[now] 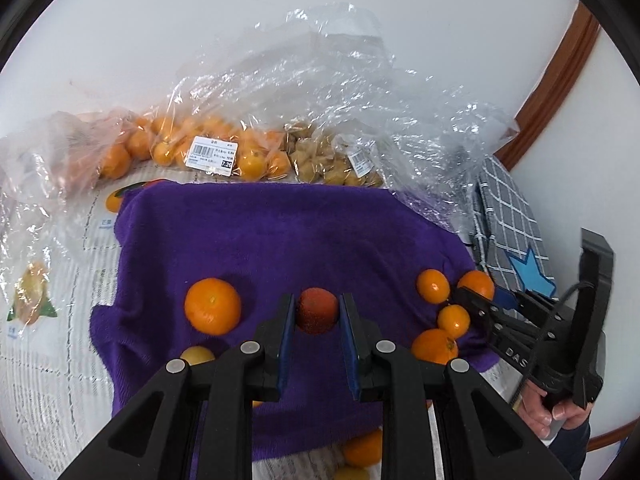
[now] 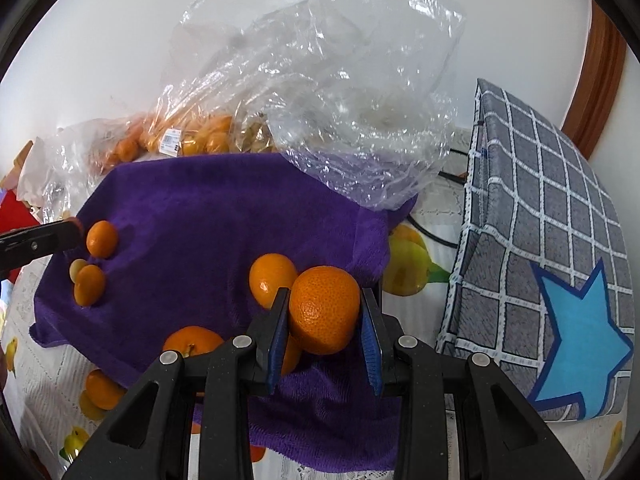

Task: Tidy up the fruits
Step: 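Carry the cherry tomato and the orange onto the purple towel, then open both tools to release the tomato and orange on the towel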

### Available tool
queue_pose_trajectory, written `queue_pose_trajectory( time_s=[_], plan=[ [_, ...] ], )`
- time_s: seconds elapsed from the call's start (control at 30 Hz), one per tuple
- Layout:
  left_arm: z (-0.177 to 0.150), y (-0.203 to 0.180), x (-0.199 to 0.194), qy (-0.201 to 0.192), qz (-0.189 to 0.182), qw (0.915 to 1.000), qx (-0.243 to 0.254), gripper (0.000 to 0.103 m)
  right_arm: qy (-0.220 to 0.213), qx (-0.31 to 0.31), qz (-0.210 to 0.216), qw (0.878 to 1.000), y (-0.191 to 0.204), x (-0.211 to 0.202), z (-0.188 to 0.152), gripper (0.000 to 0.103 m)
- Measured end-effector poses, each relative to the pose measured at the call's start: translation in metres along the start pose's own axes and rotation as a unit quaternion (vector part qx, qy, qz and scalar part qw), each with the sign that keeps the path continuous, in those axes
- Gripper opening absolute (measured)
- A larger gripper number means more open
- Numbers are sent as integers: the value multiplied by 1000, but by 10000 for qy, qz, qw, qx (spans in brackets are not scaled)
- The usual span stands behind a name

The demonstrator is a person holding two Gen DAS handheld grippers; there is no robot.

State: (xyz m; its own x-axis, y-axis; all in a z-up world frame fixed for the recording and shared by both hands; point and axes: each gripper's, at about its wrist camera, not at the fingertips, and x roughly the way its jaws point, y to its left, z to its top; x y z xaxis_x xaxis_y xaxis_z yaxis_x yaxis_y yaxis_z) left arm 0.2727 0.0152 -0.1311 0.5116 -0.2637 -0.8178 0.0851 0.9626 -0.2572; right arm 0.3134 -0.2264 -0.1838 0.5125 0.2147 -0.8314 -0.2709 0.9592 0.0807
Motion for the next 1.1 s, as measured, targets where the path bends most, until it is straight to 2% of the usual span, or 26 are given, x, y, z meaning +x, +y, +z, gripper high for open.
queue_pose_trajectory(
  time_s=[0.27, 0.57, 0.77, 0.87, 1.03, 1.1],
  plan=[
    [4, -7, 23, 162, 278, 9994, 132, 21, -37, 8, 82, 10000, -2, 1, 0, 33],
    [2, -9, 41, 409, 362, 9983, 225, 21, -50, 56, 266, 9996, -4, -3, -5, 34],
    [-2, -10, 50, 568, 473, 9969, 257, 21, -105, -64, 230, 9997, 1, -5, -6, 35],
    [-4, -10, 54, 649, 458, 9966, 237, 21, -111, -3, 209, 9997, 0, -5, -7, 43],
    [-6, -7, 61, 777, 498, 9954, 250, 22, -85, 15, 227, 9997, 0, -7, -7, 45],
    [-6, -6, 60, 778, 452, 9956, 249, 26, -96, -4, 259, 9996, 1, -10, -7, 52]
  ],
)
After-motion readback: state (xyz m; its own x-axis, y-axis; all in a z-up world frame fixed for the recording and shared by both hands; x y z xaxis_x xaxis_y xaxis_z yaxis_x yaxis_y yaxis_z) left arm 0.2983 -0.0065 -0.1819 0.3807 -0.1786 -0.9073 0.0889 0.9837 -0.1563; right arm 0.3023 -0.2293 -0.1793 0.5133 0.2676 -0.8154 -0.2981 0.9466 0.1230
